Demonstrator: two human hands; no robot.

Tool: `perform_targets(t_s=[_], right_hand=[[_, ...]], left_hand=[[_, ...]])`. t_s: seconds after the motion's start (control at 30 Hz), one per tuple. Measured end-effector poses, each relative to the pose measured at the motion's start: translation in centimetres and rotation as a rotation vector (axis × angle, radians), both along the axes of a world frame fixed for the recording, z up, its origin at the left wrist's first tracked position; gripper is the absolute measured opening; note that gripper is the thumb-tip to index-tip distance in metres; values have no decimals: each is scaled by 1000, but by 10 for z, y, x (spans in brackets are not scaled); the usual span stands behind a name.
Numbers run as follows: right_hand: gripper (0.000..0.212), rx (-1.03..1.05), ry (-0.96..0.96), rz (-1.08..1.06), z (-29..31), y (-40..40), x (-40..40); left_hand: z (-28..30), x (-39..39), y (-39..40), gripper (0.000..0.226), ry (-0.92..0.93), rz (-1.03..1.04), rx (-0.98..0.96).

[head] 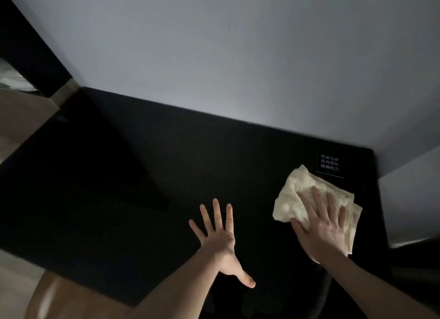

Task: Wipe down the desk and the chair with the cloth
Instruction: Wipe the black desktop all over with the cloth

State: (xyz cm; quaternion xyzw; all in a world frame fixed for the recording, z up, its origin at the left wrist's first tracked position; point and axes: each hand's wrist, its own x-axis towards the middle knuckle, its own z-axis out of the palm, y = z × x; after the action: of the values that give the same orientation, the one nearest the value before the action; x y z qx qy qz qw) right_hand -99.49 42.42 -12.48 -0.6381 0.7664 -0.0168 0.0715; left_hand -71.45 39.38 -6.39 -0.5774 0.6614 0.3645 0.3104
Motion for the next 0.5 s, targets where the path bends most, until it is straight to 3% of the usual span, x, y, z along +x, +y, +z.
perform_targets(t_s=[0.2, 0.27, 0.37, 0.5], right_hand=[[83, 79, -13, -80, 5, -3, 29], [83, 76, -37, -90, 11, -5, 42], [82, 101, -59, -125, 20, -9, 67], [81, 127, -103, -148, 24, -18, 114]], left_hand=[[-16, 16, 8, 180, 153, -55, -141], [-19, 34, 9, 161, 300, -32, -246], [-22, 93, 9, 114, 468, -13, -485], [-42, 230, -3, 87, 386, 55, -833]])
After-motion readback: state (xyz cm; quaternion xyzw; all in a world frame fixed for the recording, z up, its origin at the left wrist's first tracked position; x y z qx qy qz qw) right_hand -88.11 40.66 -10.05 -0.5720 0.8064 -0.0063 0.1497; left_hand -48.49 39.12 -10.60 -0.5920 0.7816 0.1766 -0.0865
